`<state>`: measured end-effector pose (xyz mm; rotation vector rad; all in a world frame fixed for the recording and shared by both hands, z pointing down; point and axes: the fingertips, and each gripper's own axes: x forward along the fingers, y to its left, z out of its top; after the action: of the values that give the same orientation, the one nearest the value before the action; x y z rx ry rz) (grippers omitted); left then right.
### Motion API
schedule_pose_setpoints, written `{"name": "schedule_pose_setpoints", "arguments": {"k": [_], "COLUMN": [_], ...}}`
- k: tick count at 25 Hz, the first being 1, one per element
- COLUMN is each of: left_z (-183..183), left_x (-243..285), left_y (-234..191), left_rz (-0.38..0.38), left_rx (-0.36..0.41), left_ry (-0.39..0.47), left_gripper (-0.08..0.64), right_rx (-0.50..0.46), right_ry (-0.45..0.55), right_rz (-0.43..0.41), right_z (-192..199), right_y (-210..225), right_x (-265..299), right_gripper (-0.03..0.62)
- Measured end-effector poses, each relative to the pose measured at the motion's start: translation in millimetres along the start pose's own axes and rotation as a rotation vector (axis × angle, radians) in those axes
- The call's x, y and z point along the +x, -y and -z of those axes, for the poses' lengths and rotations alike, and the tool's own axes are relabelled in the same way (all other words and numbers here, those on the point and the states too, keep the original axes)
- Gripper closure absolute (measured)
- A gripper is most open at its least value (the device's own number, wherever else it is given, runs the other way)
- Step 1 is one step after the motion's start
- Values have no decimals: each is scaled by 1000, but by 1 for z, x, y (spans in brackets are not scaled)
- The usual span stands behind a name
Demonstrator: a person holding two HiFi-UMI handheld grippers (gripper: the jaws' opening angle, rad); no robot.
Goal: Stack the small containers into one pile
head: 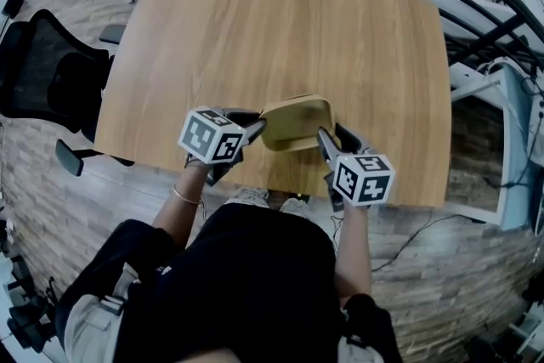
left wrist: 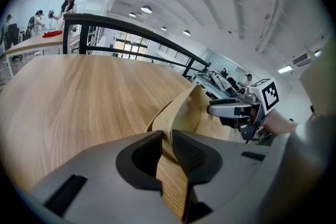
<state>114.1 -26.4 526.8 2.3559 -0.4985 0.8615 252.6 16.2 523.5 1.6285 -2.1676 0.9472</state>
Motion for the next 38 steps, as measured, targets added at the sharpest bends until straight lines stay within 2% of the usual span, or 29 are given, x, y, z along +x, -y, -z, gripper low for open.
{"name": "schedule_pose_setpoints", "arguments": {"k": [16, 23, 26, 31, 38], "left_z": [7, 6, 7, 5, 2], "left_x": [11, 15, 16, 17, 22], "left_y": [-5, -9, -10, -11, -13], "left_rz": [18, 14, 24, 33, 38], "left_rx": [-26, -3, -10, -19, -9], "left_ry": [-30, -63, -69, -75, -92], "left_gripper": [489, 489, 489, 489, 488], "right_rx": [-35, -79, -99, -135, -152], "right_ry": [-70, -91, -97, -101, -136], "right_rz": [28, 47, 66, 103, 93], "right_z": [15, 14, 17, 15, 16], "right_y": [10, 11, 15, 23, 29], "right_x": [13, 19, 20, 22, 27], "right_gripper": [436, 439, 459, 528, 537]}}
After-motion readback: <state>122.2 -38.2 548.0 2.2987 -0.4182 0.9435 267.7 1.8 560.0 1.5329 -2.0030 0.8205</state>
